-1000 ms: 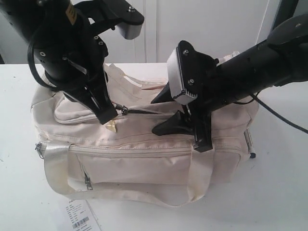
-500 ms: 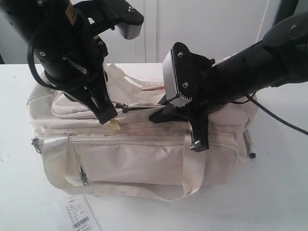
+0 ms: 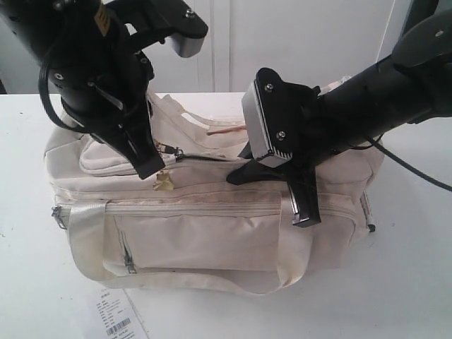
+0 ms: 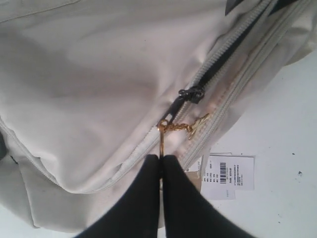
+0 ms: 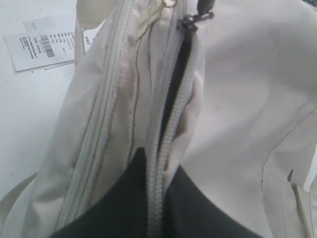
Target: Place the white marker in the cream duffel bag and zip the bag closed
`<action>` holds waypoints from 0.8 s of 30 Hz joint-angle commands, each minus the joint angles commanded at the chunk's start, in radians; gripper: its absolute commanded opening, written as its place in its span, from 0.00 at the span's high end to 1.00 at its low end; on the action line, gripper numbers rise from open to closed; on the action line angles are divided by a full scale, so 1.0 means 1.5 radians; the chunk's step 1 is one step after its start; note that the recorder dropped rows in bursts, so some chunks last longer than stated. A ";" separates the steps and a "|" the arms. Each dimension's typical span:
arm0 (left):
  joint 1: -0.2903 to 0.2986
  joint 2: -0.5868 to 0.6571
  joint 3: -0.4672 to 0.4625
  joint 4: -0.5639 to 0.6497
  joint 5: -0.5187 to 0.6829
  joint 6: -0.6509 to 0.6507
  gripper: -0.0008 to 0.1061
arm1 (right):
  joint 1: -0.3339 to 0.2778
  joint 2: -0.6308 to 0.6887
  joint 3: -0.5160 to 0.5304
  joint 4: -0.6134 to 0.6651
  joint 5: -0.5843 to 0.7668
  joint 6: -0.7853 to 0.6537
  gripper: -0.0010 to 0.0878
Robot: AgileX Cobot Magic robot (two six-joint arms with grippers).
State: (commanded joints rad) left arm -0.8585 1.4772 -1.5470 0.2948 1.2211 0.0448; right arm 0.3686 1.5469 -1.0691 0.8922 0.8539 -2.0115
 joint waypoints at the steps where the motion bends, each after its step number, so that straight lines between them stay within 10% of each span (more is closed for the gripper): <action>1: 0.000 0.000 0.000 0.005 0.000 0.005 0.99 | 0.000 0.000 0.000 0.000 0.000 0.000 0.99; 24: 0.061 0.000 0.000 0.003 0.000 0.044 0.99 | 0.000 0.000 0.000 0.000 -0.004 0.000 0.99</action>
State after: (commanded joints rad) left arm -0.7664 1.4772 -1.5470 0.2998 1.2211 0.1110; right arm 0.3686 1.5469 -1.0691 0.8922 0.8473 -2.0115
